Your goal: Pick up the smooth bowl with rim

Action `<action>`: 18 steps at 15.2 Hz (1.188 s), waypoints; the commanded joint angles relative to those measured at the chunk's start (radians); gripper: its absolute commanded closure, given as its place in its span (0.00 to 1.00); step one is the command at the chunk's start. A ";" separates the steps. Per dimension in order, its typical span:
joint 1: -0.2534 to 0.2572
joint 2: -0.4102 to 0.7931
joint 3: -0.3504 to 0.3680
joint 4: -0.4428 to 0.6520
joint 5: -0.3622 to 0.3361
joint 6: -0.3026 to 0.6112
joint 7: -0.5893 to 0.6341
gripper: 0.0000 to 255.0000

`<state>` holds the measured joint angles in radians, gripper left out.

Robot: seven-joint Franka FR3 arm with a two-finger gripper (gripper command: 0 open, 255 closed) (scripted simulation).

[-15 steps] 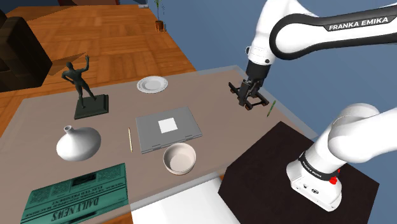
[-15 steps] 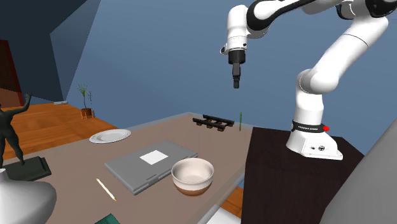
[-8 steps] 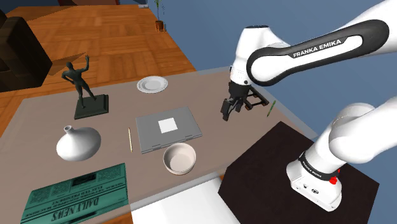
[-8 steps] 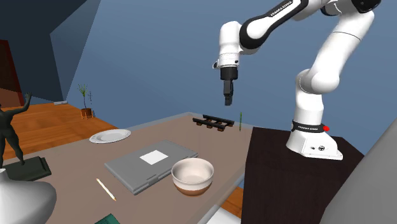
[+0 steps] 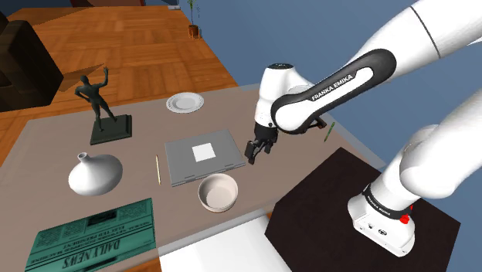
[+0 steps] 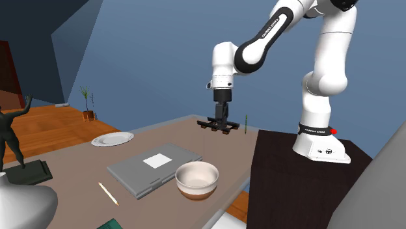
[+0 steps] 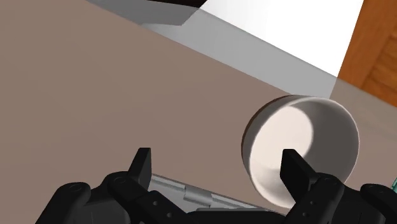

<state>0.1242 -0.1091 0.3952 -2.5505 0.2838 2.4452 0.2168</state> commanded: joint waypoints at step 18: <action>0.154 0.601 -0.077 0.259 -0.283 0.355 0.290 0.00</action>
<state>0.2707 0.4758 0.3245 -2.2956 0.0068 2.7874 0.5013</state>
